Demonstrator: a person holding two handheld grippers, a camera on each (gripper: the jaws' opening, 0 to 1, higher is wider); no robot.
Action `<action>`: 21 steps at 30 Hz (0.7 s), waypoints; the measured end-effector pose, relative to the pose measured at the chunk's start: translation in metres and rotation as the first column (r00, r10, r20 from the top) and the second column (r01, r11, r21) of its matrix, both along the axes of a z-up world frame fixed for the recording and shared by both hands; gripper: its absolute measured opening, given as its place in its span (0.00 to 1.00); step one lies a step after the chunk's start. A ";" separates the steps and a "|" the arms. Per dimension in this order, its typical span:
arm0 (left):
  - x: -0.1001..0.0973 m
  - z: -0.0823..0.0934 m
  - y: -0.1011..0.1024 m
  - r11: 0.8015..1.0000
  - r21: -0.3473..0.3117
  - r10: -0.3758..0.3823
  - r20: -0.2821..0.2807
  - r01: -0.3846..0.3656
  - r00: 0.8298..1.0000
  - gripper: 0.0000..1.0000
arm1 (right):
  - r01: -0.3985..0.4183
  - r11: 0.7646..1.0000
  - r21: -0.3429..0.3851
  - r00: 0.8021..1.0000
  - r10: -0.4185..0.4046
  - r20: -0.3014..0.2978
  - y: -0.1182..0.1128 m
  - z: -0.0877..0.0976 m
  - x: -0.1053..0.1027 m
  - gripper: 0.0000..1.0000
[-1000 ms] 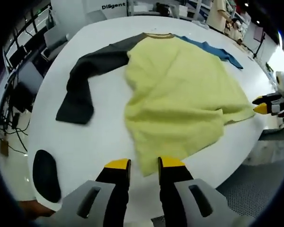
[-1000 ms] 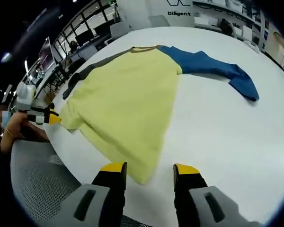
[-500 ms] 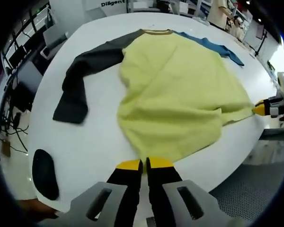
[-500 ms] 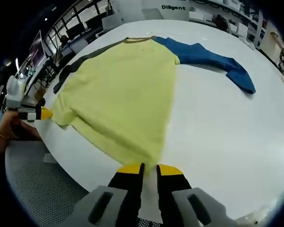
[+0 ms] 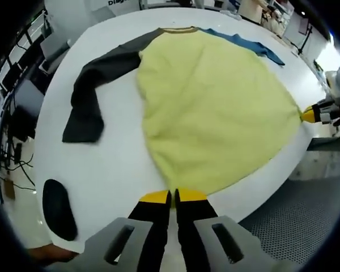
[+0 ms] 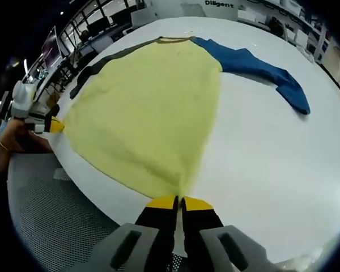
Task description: Fold the garment on the visible template until the final outline fits inside the template.
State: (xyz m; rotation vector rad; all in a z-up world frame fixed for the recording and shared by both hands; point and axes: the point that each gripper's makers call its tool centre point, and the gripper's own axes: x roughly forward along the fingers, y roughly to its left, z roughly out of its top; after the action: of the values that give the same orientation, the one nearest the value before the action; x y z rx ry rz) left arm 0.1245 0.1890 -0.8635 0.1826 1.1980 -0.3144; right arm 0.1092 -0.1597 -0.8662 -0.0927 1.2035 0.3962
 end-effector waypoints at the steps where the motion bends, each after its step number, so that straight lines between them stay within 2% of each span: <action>1: -0.001 -0.001 -0.001 1.000 -0.002 -0.004 -0.005 0.004 1.000 0.03 | -0.003 1.000 -0.001 1.000 0.003 -0.002 0.000 0.000 0.000 0.00; 8: -0.004 -0.002 -0.001 1.000 0.011 -0.022 -0.020 0.022 1.000 0.03 | -0.049 0.999 -0.023 0.999 0.049 -0.018 0.001 -0.002 -0.006 0.00; 21: -0.007 -0.003 0.002 0.999 0.038 -0.035 -0.026 0.036 0.999 0.03 | -0.075 0.996 -0.042 0.997 0.074 -0.034 -0.002 -0.003 -0.011 0.00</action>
State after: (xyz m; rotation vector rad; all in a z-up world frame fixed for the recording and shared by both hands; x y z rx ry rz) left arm 0.1171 0.1907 -0.8666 0.2344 1.2270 -0.3258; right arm 0.0980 -0.1613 -0.8690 -0.1691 1.2438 0.4387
